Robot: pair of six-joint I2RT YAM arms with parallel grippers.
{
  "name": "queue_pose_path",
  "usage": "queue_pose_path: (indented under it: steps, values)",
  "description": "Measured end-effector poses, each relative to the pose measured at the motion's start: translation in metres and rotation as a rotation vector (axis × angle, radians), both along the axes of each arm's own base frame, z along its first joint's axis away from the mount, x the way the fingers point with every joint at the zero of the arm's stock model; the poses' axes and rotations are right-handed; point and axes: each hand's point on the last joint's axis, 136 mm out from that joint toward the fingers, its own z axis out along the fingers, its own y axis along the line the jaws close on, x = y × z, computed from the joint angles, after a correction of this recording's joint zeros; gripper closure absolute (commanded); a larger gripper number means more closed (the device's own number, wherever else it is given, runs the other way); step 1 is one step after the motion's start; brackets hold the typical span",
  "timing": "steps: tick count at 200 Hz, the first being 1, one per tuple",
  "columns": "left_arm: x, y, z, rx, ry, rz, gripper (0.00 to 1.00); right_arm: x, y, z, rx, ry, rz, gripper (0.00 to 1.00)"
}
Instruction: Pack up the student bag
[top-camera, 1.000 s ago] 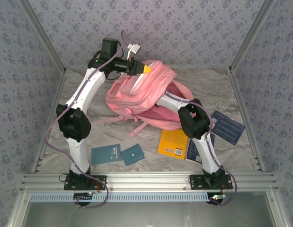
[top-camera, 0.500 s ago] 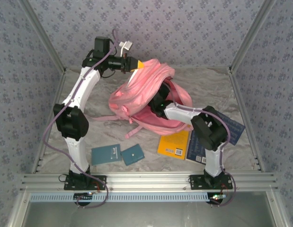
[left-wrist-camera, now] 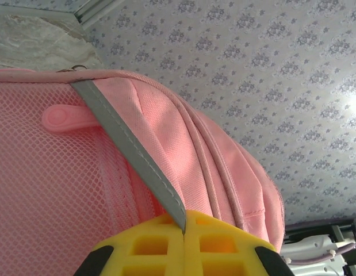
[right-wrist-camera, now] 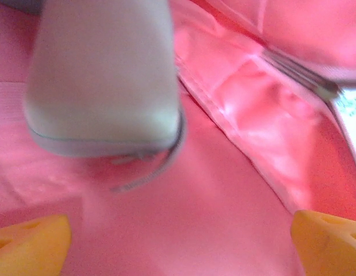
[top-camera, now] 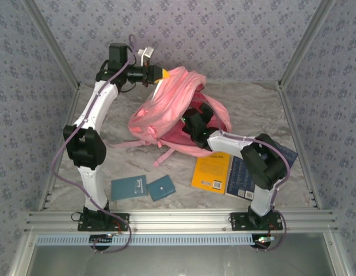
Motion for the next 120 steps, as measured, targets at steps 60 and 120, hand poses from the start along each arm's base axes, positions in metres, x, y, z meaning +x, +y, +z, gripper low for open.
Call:
queue_pose_path:
  steps: [60,120]
  values:
    - [0.011,0.003,0.001,-0.009,0.019,0.042,1.0,-0.016,-0.053,0.013,0.172,0.014,-0.209,0.06]
    - [0.012,0.002,-0.001,-0.021,0.042,0.046,1.0,-0.052,-0.054,0.033,0.534,0.033,-0.186,0.17]
